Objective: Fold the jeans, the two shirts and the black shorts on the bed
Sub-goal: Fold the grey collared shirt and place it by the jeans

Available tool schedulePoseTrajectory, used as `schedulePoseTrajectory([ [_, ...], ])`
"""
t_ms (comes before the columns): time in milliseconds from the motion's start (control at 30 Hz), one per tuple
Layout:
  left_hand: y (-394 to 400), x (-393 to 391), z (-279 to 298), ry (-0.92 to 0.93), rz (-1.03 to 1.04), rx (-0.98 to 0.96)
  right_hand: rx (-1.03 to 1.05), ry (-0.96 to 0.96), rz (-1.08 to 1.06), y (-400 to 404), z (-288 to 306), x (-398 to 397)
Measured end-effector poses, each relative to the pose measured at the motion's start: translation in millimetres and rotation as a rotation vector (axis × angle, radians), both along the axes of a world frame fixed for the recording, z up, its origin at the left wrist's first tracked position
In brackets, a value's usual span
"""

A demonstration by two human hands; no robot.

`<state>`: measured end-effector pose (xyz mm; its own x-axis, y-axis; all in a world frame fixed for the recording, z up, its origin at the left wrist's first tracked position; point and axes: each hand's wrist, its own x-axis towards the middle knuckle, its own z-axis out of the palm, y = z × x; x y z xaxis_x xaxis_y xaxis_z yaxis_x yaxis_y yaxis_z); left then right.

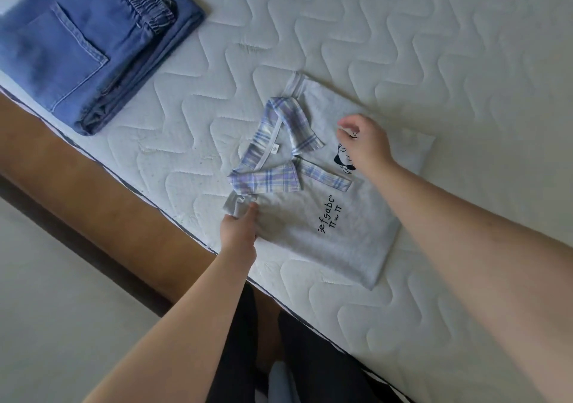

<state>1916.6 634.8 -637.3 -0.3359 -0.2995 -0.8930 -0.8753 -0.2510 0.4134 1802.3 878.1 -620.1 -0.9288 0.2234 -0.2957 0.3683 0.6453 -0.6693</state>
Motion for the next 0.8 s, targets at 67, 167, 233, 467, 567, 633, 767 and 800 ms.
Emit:
schedulePoseTrajectory([
  [67,-0.9,0.2,1.8,0.008,0.040,0.040,0.003,0.035,0.043,-7.3,-2.5,-25.7],
  [167,2.9,6.5,10.2,0.060,0.152,0.160,0.054,0.052,0.119,-15.2,-9.8,-56.0],
  [233,3.8,14.6,8.0,0.087,0.220,0.265,0.120,0.012,0.183,-18.9,-16.5,-71.9],
  [467,10.4,24.4,4.7,0.085,0.080,0.372,0.314,-0.305,0.273,-13.9,-32.5,-118.6],
  [567,12.2,22.6,3.9,0.036,0.085,0.321,0.265,-0.448,0.365,-5.0,-29.7,-128.2],
  [633,13.6,23.9,2.9,0.004,0.081,0.291,0.293,-0.480,0.441,1.5,-22.4,-130.1],
  [767,25.3,27.6,7.6,0.037,0.004,0.244,0.226,-0.455,0.478,10.0,-12.0,-125.5],
  [800,29.2,27.1,9.0,0.049,0.004,0.204,0.204,-0.435,0.486,10.8,-9.1,-122.1],
])
